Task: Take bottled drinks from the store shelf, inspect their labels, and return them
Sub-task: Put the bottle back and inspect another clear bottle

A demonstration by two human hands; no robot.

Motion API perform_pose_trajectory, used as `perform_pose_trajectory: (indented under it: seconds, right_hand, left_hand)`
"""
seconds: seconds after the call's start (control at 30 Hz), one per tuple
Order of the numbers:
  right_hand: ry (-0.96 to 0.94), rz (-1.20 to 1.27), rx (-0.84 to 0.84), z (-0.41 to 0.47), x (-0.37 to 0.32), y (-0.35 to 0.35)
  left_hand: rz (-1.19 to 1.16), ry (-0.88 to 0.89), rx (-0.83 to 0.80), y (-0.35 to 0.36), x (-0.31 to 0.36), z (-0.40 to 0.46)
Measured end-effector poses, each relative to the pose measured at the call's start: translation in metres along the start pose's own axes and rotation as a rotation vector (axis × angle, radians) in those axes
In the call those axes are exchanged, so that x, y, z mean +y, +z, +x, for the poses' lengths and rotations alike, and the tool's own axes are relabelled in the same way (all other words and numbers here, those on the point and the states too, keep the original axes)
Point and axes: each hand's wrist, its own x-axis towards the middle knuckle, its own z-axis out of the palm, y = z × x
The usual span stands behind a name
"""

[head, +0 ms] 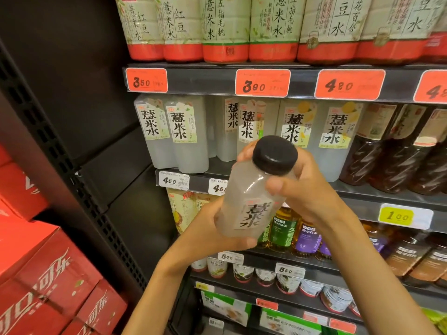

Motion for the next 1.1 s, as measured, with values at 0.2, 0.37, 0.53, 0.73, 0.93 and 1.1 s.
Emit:
perform_pose_trajectory:
  seconds: [0.2, 0.37, 0.53, 0.73, 0.93, 1.1]
  right_hand:
    - [0.211, 0.401, -0.106, 0.010, 0.015, -0.002]
    - [0.259, 0.263, 0.136, 0.015, 0.010, -0.004]
    - [0.261, 0.410, 0.370, 0.017, 0.013, -0.003]
    - [0.293, 0.575, 0.257, 0.018, 0.018, -0.004]
    - [0.220, 0.641, 0.300, 0.016, 0.019, -0.004]
    - [0.203, 0.288, 0.481, 0.016, 0.012, -0.006]
  left_hand:
    - [-0.106, -0.048, -0.085, 0.013, -0.005, -0.006]
    - [-0.257, -0.088, 0.057, 0.014, -0.013, -0.006]
    - [-0.219, -0.060, 0.215, 0.011, -0.003, -0.001]
    - [-0.410, -0.215, 0.225, 0.030, -0.010, -0.005]
    - [-0.273, -0.313, 0.236, 0.040, 0.003, -0.002]
    - [-0.162, -0.171, 0.311, 0.044, 0.019, 0.014]
